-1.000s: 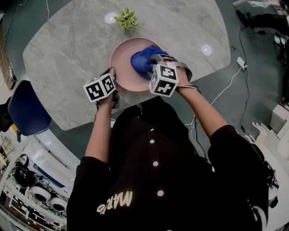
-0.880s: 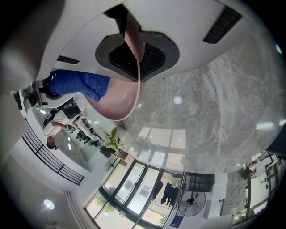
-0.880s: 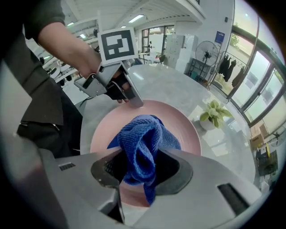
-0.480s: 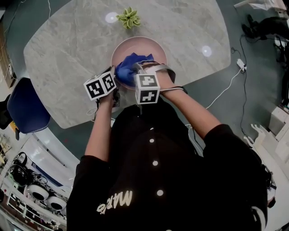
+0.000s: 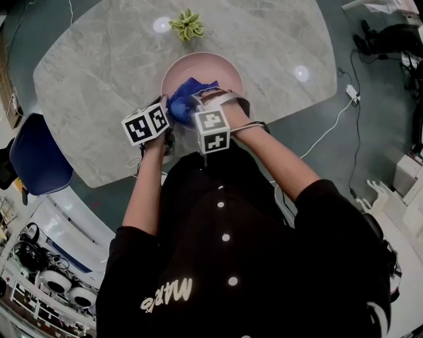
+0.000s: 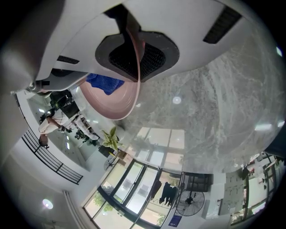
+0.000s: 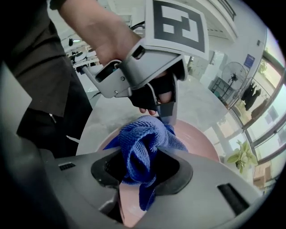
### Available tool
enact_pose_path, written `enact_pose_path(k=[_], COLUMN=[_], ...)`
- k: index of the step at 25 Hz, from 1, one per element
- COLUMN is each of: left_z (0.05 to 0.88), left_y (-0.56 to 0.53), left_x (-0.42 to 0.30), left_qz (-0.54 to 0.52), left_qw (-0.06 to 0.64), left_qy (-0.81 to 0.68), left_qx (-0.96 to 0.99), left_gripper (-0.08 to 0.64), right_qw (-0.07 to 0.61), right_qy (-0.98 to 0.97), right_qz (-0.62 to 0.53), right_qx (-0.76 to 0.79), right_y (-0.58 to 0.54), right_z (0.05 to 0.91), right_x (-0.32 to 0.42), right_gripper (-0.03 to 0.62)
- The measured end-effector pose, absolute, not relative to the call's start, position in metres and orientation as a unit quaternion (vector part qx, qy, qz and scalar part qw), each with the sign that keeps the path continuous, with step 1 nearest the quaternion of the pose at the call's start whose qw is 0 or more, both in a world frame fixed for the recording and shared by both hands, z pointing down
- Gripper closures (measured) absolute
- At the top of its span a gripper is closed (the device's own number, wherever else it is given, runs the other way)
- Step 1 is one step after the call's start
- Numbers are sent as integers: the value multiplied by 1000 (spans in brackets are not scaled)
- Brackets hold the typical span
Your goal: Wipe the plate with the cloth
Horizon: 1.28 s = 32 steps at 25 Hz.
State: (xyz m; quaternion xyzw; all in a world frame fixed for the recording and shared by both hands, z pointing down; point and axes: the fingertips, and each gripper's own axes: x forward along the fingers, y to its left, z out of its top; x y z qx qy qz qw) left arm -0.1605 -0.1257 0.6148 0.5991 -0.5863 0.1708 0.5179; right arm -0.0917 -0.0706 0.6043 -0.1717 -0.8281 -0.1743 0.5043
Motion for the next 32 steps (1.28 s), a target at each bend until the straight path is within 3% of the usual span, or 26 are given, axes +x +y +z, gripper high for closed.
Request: enact_pose_path(k=[32], left_z=[614], left_y=[-126], left_x=[-161], left_qz=[188], left_qw=[518], left_qy=[-587], left_qx=[593], left_gripper=[531], right_qw=[479], right_qy=[-747], right_qz=[-302], right_qx=[-349], right_y=[-48], right_z=[607], right_x=[-32], right_gripper=[443])
